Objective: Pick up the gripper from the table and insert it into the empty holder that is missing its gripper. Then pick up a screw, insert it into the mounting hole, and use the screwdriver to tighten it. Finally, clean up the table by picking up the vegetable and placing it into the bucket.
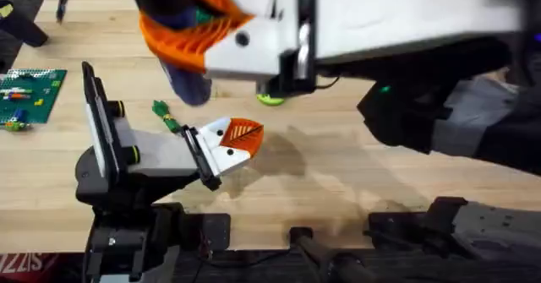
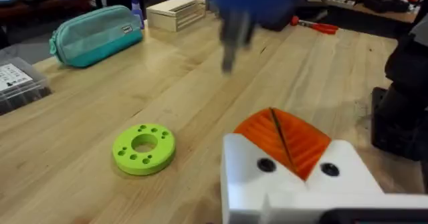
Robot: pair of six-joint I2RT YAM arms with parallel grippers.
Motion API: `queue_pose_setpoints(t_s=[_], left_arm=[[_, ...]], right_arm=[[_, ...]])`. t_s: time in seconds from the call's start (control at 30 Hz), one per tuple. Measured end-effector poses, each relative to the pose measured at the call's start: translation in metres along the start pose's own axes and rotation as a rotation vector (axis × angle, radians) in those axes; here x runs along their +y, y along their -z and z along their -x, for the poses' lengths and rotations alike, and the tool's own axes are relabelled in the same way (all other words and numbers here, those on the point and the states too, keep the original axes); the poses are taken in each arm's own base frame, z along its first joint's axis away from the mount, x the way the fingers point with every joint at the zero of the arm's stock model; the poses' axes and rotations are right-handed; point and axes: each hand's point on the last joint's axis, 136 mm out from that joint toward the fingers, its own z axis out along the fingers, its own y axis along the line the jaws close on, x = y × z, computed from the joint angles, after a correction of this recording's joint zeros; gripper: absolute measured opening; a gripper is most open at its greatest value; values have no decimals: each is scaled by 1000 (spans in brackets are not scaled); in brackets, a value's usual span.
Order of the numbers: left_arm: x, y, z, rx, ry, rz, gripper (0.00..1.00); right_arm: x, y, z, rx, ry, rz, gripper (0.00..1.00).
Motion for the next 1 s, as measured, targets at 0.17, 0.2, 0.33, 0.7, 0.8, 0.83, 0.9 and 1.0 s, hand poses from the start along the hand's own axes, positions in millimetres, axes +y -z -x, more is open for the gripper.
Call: queue_pose_setpoints(t_s=[0.17,0.2,0.33,0.7,0.8,0.83,0.9,1.0], left_arm=[[0,0,0,0,-2,1,13],[0,0,0,0,-2,1,13],[1,0,0,0,-3,4,13],[1,0,0,0,-3,5,13],[1,0,0,0,-3,5,13],[1,0,0,0,-3,5,13],[1,0,0,0,-3,5,13],[1,0,0,0,-3,5,13]], right_arm=[[-18,-1,12,-1,25,-24,10],[-22,0,9,16,19,-24,10],[-38,3,-12,146,-26,-21,10],[-85,119,-141,879,130,-119,10],[-106,163,-162,1085,281,-142,10],[-112,177,-170,1153,329,-137,10],[-124,204,-185,1270,412,-117,10],[-136,243,-213,1426,504,-46,10]])
